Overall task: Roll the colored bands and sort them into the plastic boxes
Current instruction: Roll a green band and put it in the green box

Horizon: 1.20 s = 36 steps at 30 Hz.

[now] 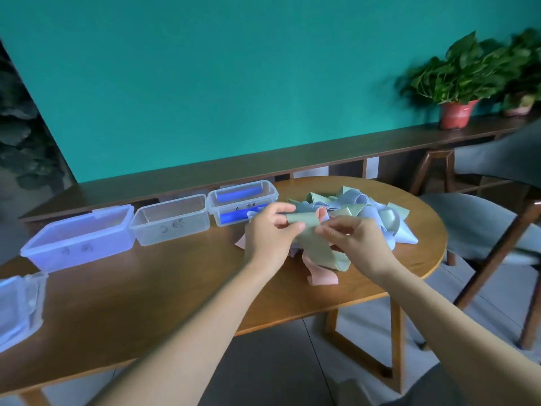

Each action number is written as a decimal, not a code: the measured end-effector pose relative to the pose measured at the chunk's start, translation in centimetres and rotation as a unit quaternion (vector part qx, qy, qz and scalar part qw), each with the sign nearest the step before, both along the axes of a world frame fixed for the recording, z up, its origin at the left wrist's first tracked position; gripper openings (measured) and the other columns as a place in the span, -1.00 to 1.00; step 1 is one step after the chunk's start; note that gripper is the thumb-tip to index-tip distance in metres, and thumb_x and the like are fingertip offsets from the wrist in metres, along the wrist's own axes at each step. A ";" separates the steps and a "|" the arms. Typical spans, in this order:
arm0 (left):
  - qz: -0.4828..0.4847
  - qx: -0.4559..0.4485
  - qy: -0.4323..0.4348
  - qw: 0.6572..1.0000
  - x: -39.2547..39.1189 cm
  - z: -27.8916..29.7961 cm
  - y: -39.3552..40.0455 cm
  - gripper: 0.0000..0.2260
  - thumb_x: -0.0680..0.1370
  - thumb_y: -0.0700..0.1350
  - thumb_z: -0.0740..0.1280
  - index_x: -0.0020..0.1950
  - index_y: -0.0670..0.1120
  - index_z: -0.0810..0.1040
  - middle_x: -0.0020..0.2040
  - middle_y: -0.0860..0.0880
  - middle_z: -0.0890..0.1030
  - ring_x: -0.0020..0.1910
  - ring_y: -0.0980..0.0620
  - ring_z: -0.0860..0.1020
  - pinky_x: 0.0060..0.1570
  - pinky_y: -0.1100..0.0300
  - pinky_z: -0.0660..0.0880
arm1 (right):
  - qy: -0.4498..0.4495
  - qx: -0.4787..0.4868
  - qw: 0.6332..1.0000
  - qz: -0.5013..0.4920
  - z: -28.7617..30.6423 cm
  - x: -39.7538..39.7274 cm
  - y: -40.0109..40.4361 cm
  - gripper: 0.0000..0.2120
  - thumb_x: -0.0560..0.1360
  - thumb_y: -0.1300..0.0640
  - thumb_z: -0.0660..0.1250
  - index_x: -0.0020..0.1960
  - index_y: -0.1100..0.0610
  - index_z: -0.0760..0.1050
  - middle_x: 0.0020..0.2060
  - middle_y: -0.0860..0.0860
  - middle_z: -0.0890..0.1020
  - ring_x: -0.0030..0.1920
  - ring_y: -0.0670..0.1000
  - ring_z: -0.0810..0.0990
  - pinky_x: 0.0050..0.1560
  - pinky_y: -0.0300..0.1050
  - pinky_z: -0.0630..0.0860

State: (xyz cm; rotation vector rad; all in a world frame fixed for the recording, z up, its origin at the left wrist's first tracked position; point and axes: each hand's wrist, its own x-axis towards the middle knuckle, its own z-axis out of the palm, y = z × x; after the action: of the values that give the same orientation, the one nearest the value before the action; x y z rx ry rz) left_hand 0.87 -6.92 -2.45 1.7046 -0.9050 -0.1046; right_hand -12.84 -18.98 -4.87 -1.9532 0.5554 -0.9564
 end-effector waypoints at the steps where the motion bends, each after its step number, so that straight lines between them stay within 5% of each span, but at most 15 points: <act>1: 0.002 -0.018 0.008 1.000 0.2 0.8 -0.2 -0.75 0.45 -0.11 0.54 0.06 0.10 0.62 -0.07 0.11 0.71 -0.06 0.15 0.66 -0.05 0.17 0.62 | -0.016 0.001 1.000 -0.006 1.1 0.4 0.1 -0.92 0.52 0.04 0.47 -0.08 0.04 0.71 -0.29 -0.18 0.69 -0.20 -0.17 0.62 -0.22 -0.31 0.52; 7: -0.007 -0.109 0.009 0.994 1.7 5.7 0.5 -0.83 0.47 -0.24 0.50 -0.08 0.03 0.65 -0.14 0.07 0.72 -0.14 0.14 0.68 -0.11 0.17 0.59 | -0.066 0.000 0.998 0.014 6.5 2.5 1.3 -0.86 0.56 0.05 0.42 -0.01 0.11 0.70 -0.17 -0.06 0.73 -0.24 -0.05 0.67 -0.42 -0.20 0.55; 13: 0.000 -0.147 -0.039 0.988 2.9 9.3 4.8 -0.89 0.51 -0.22 0.47 -0.02 -0.03 0.71 -0.11 0.14 0.72 -0.11 0.21 0.66 -0.21 0.33 0.51 | -0.119 0.058 0.984 0.121 9.8 4.2 4.9 -0.88 0.55 0.13 0.44 0.02 0.16 0.66 -0.20 -0.02 0.75 -0.27 -0.11 0.67 -0.27 -0.27 0.59; 19: 0.045 -0.150 -0.097 0.983 4.8 9.8 11.3 -0.89 0.53 -0.15 0.48 0.00 0.05 0.71 -0.06 0.22 0.71 -0.01 0.26 0.64 -0.04 0.17 0.60 | -0.110 0.124 0.960 0.226 10.1 7.4 9.8 -0.82 0.50 0.16 0.49 0.09 0.16 0.65 -0.11 0.10 0.75 -0.15 0.10 0.74 -0.28 -0.08 0.64; 23: 0.077 -0.139 -0.107 0.981 7.4 8.2 15.2 -0.89 0.53 -0.13 0.48 0.04 0.04 0.71 -0.04 0.20 0.71 0.01 0.22 0.64 0.03 0.22 0.57 | -0.080 0.158 0.947 0.268 8.8 10.6 12.9 -0.81 0.51 0.17 0.48 0.10 0.19 0.64 -0.10 0.10 0.75 -0.13 0.09 0.75 -0.25 -0.10 0.65; 29: 0.119 -0.079 -0.038 0.989 13.0 2.8 18.1 -0.86 0.54 -0.07 0.47 0.08 0.10 0.68 0.00 0.19 0.70 -0.06 0.20 0.64 -0.30 0.32 0.47 | 0.016 0.188 0.941 0.280 3.7 17.8 14.5 -0.86 0.50 0.20 0.48 0.05 0.15 0.62 -0.06 0.05 0.75 -0.10 0.03 0.75 -0.15 -0.03 0.69; 32: 0.103 -0.024 0.035 0.994 15.7 -0.7 18.0 -0.75 0.54 -0.14 0.46 0.17 0.12 0.63 0.09 0.08 0.69 -0.09 0.11 0.65 -0.42 0.29 0.48 | 0.064 0.197 0.943 0.261 0.6 21.3 13.8 -0.80 0.50 0.25 0.47 0.10 0.24 0.59 -0.05 0.12 0.72 -0.18 0.01 0.75 -0.25 -0.09 0.69; 36: 0.059 0.009 0.097 0.994 18.0 -4.8 17.4 -0.61 0.52 -0.21 0.46 0.25 0.19 0.57 0.15 0.00 0.68 0.01 0.03 0.67 -0.20 0.16 0.60 | 0.119 0.138 0.961 0.209 -3.0 24.5 12.2 -0.80 0.52 0.20 0.47 0.13 0.20 0.63 -0.06 0.07 0.70 -0.21 -0.08 0.71 -0.32 -0.24 0.62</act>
State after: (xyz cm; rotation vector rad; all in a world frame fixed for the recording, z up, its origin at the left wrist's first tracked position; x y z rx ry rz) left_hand 18.86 10.52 -7.23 1.7278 -0.6606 -0.1960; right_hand 11.64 -6.80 -7.84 -1.8389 0.3627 -0.3599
